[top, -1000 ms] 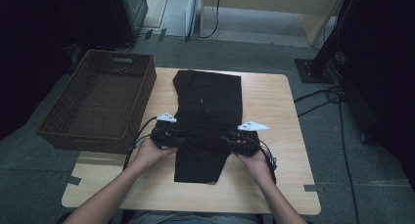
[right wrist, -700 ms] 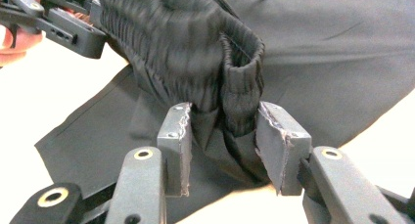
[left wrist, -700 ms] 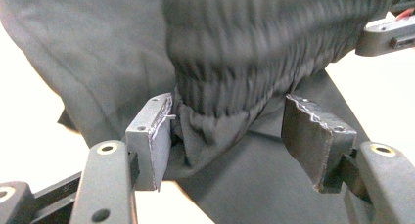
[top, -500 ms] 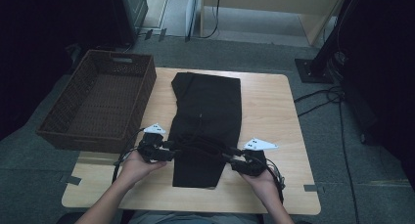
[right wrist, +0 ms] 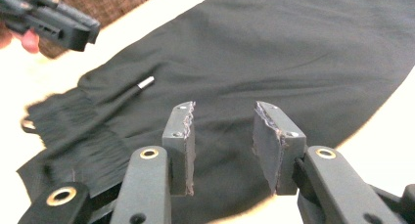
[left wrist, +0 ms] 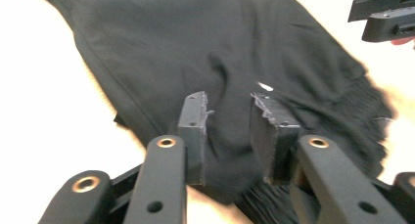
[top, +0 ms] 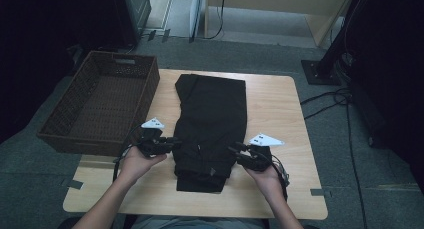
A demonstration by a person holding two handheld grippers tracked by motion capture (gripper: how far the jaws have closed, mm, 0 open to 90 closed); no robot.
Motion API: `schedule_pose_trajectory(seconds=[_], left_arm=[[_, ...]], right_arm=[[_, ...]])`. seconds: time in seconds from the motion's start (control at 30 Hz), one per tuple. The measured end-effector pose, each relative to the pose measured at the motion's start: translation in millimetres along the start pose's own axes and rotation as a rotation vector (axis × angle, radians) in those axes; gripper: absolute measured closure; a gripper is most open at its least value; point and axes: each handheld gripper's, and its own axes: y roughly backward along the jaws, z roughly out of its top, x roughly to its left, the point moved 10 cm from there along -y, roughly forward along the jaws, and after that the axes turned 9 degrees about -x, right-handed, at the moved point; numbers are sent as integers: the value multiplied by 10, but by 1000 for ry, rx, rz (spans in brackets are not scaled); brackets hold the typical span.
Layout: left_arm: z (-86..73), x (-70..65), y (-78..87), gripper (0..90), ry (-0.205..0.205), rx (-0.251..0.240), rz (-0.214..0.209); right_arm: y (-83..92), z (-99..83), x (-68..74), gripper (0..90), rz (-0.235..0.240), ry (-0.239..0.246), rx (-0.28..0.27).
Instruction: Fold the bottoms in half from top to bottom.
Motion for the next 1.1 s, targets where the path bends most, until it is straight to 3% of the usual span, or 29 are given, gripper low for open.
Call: schedule_pose_trajectory(seconds=[0.13, 0.23, 0.47, 0.5, 0.57, 0.73, 0.83, 0.93, 1.0, 1.1], left_arm=[[92, 103, -241, 695, 5, 0, 19], [177, 202, -435, 694, -11, -4, 48], [176, 354, -726, 706, -19, 9, 89], [144, 367, -744, 708, -17, 25, 90], [111, 362, -757, 711, -22, 7, 92], [21, 242, -696, 712, -18, 10, 74], [-115, 64, -606, 703, -68, 34, 48], [-248, -121, -519, 691, -70, 46, 19], [-350, -261, -446, 680, -63, 60, 5], [-446, -381, -382, 670, -105, 62, -11]], right_arm=[[-221, 37, -94, 642, -20, 51, 27], [-425, 122, -257, 633, -61, 65, 55], [-907, 94, -572, 616, -113, -4, 122], [-942, 75, -591, 616, -117, -2, 124], [-971, 26, -611, 619, -131, 9, 140], [-904, -46, -554, 636, -136, 58, 139], [-765, -138, -443, 627, -124, 66, 155], [-582, -243, -331, 614, -106, 55, 165], [-467, -318, -235, 604, -83, 75, 183], [-319, -408, -131, 604, -57, 83, 197]])
